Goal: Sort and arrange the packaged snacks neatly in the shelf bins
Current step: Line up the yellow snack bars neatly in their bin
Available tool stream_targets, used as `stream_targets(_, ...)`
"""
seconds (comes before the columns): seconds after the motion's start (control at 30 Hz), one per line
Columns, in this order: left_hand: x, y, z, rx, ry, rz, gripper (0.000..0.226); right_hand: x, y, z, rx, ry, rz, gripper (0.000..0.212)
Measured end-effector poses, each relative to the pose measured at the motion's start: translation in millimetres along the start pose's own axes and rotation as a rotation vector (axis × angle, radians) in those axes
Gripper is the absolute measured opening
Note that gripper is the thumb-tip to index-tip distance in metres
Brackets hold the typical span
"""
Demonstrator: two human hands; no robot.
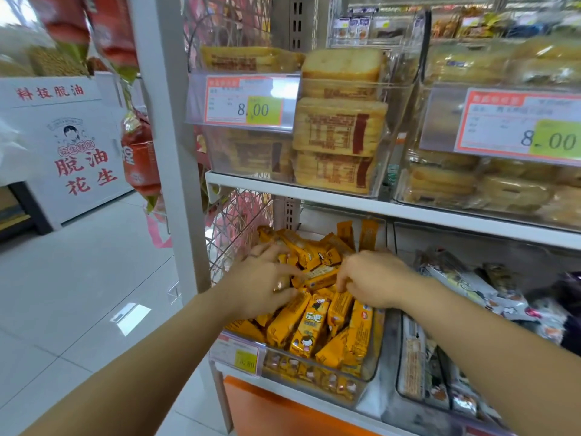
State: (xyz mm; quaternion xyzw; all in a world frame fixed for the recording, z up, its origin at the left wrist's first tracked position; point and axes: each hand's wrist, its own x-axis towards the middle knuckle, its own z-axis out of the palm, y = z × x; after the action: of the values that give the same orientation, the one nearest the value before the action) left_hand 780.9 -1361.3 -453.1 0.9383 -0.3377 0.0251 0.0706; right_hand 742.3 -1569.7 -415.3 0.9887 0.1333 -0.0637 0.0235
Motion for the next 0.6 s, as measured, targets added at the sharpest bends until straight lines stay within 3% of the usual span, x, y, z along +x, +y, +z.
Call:
stream_targets(0.03,0,8,-1,0.049,-0.011,0.048,0.045,1,-1,1,-0.014,-0.042,-0.046,0.024)
stream_targets(0.1,1,24,-1,0.088,-0.094,0.127,0.052,2,-5,3,-0.103,-0.194,-0.071,0.043)
stream_targets(0.2,1,33,3,0.159,-0.289,0.089,0.059,1,-8,3,-0.18,-0.282,-0.039,0.054)
stream_targets(0.33,5,32,-8,0.169,-0.39,-0.019,0.059,0,-11,5,-0.085,-0.129,-0.004,0.035)
stream_targets(0.43,8,41,-5,0.143,-0.428,0.005,0.058,-6,-6,5,-0.031,-0.017,0.032,0.032)
stream_targets(0.6,12,42,-3,-0.011,-0.429,0.008,0.03,-17,16,-1,0.113,0.103,0.09,0.031)
